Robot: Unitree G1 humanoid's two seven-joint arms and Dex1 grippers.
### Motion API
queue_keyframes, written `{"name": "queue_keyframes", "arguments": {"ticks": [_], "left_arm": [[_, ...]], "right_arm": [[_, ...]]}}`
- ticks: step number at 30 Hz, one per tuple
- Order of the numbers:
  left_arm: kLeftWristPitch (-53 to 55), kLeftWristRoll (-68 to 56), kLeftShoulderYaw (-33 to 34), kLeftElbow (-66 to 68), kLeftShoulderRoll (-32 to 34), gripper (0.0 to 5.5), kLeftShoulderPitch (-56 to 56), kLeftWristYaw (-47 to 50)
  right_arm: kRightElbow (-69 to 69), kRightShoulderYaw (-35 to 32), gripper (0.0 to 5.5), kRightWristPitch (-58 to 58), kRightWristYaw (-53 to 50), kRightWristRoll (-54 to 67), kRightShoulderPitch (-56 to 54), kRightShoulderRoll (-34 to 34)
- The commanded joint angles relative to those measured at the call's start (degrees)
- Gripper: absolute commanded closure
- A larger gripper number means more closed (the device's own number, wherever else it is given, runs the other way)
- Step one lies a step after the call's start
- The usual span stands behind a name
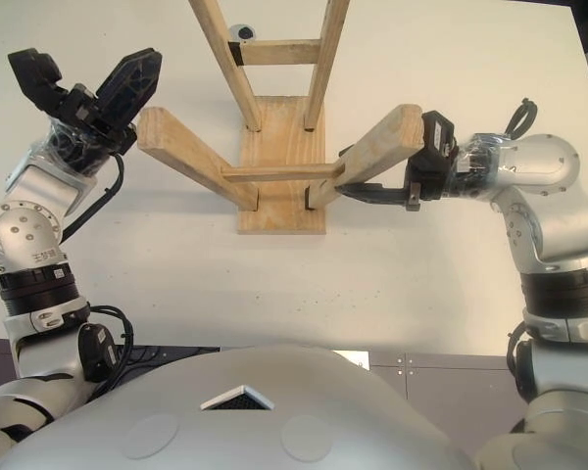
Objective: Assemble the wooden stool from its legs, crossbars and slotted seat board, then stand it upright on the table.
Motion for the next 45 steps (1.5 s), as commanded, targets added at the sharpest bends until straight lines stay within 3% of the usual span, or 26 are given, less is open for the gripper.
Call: {"name": "queue_keyframes", "arguments": {"ticks": [1,9,16,20,24,32,34,39,41,45], "left_arm": [[-0.64,1.09,-0.59,-0.66,-0.45,1.78,0.19,-0.11],[-1.0,3.3,-4.1,-5.45,-2.12,1.78,0.93,1.68],[-1.05,5.42,-7.73,-11.95,-3.88,1.78,1.26,7.25],[-1.6,7.44,-7.95,-11.86,-5.94,1.78,0.2,13.09],[-1.57,6.69,-6.53,-10.14,-6.66,1.78,-0.85,15.43],[-1.18,6.8,-6.04,-8.14,-5.89,1.78,-0.09,15.2],[-1.05,7.0,-5.82,-7.37,-5.43,1.78,0.05,14.95],[-1.16,8.04,-5.68,-5.84,-4.5,1.78,0.45,13.86],[-1.73,9.32,-5.77,-5.36,-3.68,1.78,1.11,13.21],[-4.58,13.31,-5.26,-2.66,-0.15,1.78,3.31,10.01]], "right_arm": [[2.33,2.36,3.48,4.39,-1.72,-3.34,0.32,0.67],[0.09,5.88,3.48,7.28,-2.99,-6.16,-2.93,-0.38],[-3.3,9.9,3.48,16.35,-4.17,-9.29,-6.83,-4.22],[-4.33,17.37,3.48,18.35,-5.25,-18.56,-7.87,-9.0],[0.45,25.79,3.48,14.81,-1.83,-26.97,-5.47,-13.91],[22.98,32.06,3.48,15.73,-4.45,-24.48,-1.68,-6.58],[22.75,31.97,3.57,16.56,-4.64,-22.03,-1.32,-5.61],[13.45,24.13,4.52,21.34,-4.69,-13.87,-2.27,-3.57],[10.54,20.22,4.43,21.81,-5.95,-12.62,-2.86,-3.74],[3.18,10.31,3.61,24.43,-2.6,-2.88,-0.29,-4.74]]}}
